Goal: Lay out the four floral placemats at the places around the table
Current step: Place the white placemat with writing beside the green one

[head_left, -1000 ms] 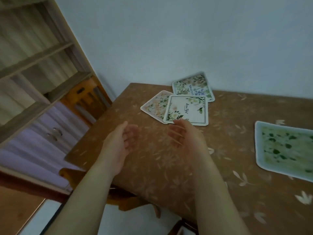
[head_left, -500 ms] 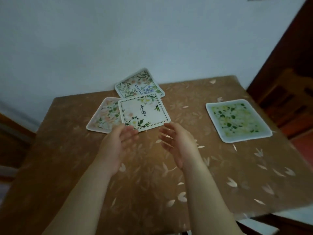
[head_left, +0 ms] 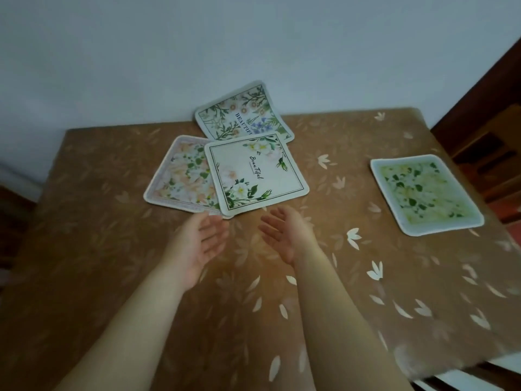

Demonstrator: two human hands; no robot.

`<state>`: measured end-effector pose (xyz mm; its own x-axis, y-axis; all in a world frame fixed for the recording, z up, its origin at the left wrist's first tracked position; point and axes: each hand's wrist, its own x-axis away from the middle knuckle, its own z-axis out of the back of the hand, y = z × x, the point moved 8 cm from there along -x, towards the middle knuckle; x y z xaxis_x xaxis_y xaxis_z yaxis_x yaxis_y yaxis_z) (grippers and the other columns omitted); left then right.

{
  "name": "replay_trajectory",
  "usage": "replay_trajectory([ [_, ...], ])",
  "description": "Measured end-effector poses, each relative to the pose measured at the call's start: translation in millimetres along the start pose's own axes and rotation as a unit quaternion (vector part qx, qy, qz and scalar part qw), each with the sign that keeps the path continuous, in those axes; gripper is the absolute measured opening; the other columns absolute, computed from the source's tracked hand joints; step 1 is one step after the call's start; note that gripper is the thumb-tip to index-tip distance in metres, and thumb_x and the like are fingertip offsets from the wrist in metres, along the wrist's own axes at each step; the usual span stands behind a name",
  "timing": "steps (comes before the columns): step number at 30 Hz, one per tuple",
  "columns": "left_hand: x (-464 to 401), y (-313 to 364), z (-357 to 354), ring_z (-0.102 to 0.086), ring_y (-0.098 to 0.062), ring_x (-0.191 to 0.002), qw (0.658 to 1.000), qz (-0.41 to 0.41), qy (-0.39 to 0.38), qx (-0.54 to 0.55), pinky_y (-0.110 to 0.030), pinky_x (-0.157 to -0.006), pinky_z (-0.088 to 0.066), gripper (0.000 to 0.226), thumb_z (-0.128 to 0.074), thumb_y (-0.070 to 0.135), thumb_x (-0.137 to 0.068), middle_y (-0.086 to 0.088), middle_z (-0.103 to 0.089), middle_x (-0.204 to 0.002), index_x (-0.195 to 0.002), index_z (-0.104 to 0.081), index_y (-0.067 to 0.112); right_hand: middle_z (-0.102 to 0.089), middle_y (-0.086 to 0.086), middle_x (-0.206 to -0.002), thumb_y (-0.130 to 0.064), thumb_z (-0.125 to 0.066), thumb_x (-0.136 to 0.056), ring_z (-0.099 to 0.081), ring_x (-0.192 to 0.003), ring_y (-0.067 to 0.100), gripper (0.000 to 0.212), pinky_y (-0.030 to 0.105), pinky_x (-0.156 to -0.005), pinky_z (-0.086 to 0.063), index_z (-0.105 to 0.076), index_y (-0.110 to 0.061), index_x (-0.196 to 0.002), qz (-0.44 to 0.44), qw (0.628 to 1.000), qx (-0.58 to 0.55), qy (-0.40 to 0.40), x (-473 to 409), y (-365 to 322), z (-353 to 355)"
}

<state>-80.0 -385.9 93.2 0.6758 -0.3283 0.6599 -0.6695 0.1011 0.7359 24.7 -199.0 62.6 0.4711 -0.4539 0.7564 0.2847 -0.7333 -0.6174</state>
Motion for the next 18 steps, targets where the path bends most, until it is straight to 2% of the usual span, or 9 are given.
replay_trajectory([
  [2,-12.0,-1.4,4.9,-0.078,-0.015,-0.078,1.000,0.013,0.020,-0.009,-0.035,-0.070,-0.053,0.032,-0.054,0.041,-0.100,-0.003,-0.082,-0.091,-0.102,-0.071,0.014,-0.072,0.014,-0.115,-0.030,-0.053,-0.106,-0.070,-0.105,0.031,0.038,0.042,-0.085,-0.056,-0.060,-0.005,-0.133,-0.028,0.999,-0.020,-0.003,-33.5,2.1,-7.1],
  [4,-24.5,4.2,6.7,-0.076,-0.020,-0.089,0.998,0.020,0.045,-0.025,-0.036,-0.075,-0.055,0.034,-0.054,0.041,-0.100,-0.005,-0.082,-0.098,-0.107,-0.072,0.013,-0.069,0.015,-0.119,-0.029,-0.052,-0.106,-0.070,-0.107,0.033,0.043,0.044,-0.088,-0.056,-0.055,-0.005,-0.141,-0.046,0.998,-0.042,-0.004,-66.6,1.2,-12.0],
  [6,-36.2,14.8,5.2,-0.074,-0.023,-0.097,0.997,0.021,0.068,-0.033,-0.037,-0.079,-0.055,0.033,-0.055,0.040,-0.099,-0.007,-0.081,-0.104,-0.106,-0.072,0.013,-0.066,0.016,-0.126,-0.028,-0.049,-0.106,-0.069,-0.098,0.032,0.046,0.042,-0.082,-0.055,-0.052,-0.007,-0.147,-0.066,0.996,-0.058,-0.008,-94.9,2.5,-16.0],
  [8,-47.6,26.0,0.8,-0.074,-0.020,-0.092,0.996,0.021,0.083,-0.038,-0.036,-0.076,-0.056,0.031,-0.054,0.040,-0.099,-0.006,-0.081,-0.104,-0.101,-0.073,0.015,-0.063,0.015,-0.129,-0.027,-0.046,-0.106,-0.066,-0.089,0.030,0.045,0.043,-0.086,-0.051,-0.052,-0.011,-0.148,-0.094,0.993,-0.069,-0.012,-118.0,7.5,-18.6],
  [11,-61.9,37.7,-8.0,-0.074,-0.018,-0.091,0.994,0.016,0.091,-0.050,-0.036,-0.074,-0.053,0.031,-0.054,0.041,-0.099,-0.002,-0.083,-0.094,-0.095,-0.074,0.018,-0.061,0.012,-0.121,-0.027,-0.044,-0.105,-0.064,-0.083,0.029,0.037,0.045,-0.094,-0.046,-0.056,-0.013,-0.137,-0.122,0.989,-0.088,-0.008,-146.9,13.8,-20.3],
  [14,-68.3,43.5,-16.6,-0.073,-0.018,-0.092,0.994,0.021,0.088,-0.062,-0.036,-0.077,-0.053,0.029,-0.054,0.039,-0.099,0.000,-0.082,-0.091,-0.094,-0.072,0.018,-0.066,0.009,-0.108,-0.029,-0.046,-0.105,-0.064,-0.084,0.026,0.040,0.041,-0.080,-0.051,-0.056,-0.012,-0.140,-0.140,0.984,-0.113,0.011,-162.8,16.7,-18.8],
  [16,-69.9,47.2,-20.2,-0.073,-0.019,-0.093,0.994,0.020,0.089,-0.065,-0.036,-0.081,-0.052,0.028,-0.053,0.038,-0.099,0.000,-0.081,-0.090,-0.094,-0.071,0.018,-0.070,0.008,-0.102,-0.030,-0.051,-0.104,-0.068,-0.084,0.024,0.035,0.039,-0.066,-0.053,-0.060,-0.012,-0.132,-0.151,0.982,-0.113,0.010,-168.4,17.5,-18.6],
  [18,-69.9,51.2,-22.1,-0.072,-0.020,-0.093,0.993,0.014,0.094,-0.067,-0.037,-0.083,-0.051,0.026,-0.053,0.036,-0.099,-0.001,-0.081,-0.090,-0.096,-0.071,0.017,-0.074,0.006,-0.097,-0.031,-0.058,-0.103,-0.071,-0.080,0.021,0.027,0.036,-0.063,-0.056,-0.066,-0.011,-0.120,-0.151,0.983,-0.108,-0.001,-173.5,16.0,-19.9],
])
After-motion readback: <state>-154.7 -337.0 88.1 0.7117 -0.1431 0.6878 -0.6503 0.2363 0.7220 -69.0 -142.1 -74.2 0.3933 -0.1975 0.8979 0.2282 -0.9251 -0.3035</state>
